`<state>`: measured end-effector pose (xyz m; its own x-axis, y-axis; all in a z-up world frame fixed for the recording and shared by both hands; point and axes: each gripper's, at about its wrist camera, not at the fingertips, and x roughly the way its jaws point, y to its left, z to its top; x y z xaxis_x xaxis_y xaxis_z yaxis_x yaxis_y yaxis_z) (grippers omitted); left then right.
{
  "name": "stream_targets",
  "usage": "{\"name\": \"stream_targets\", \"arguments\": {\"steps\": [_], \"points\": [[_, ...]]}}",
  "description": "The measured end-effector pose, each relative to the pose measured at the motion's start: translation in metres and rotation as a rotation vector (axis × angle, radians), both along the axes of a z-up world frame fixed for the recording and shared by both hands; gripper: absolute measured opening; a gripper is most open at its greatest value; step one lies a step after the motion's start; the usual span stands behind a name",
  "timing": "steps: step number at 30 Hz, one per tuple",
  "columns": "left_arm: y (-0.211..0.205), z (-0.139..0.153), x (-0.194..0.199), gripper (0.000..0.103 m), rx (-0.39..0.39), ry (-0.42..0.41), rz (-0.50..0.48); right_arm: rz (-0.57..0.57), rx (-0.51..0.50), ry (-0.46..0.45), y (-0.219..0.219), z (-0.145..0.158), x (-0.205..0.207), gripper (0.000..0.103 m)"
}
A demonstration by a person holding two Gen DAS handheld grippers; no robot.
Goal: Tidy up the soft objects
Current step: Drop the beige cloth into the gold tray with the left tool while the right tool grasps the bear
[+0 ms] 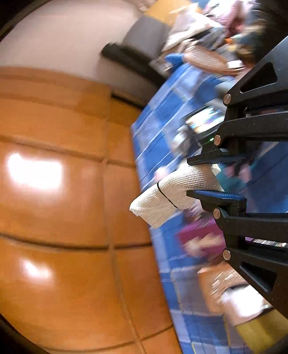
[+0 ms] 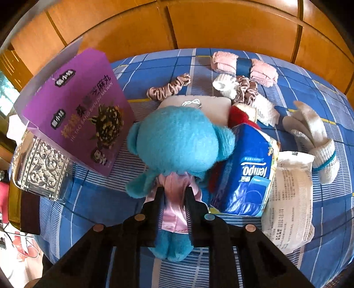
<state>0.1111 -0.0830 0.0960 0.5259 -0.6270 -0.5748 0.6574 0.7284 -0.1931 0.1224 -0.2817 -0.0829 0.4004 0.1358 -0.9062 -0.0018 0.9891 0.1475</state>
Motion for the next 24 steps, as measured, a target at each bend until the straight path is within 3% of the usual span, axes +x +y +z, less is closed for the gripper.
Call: {"name": "stream_targets", "arguments": {"steps": [4,8,15,21,24], "points": [[0.044,0.022,0.037,0.021,-0.035,-0.033,0.177,0.008,-0.014,-0.002,0.02,-0.02,0.015,0.019],[0.111,0.016,0.047,0.021,-0.006,-0.039,0.365,0.023,-0.039,-0.007,0.032,-0.028,0.016,0.023],[0.224,-0.047,-0.004,0.021,0.017,0.048,0.614,0.07,-0.11,-0.036,0.053,-0.038,0.011,0.025],[0.26,-0.107,-0.039,0.021,0.009,0.172,0.691,0.088,-0.15,-0.059,0.067,-0.045,0.006,0.026],[0.252,-0.128,-0.036,0.021,0.004,0.227,0.696,0.093,-0.172,-0.07,0.072,-0.049,0.004,0.026]]}}
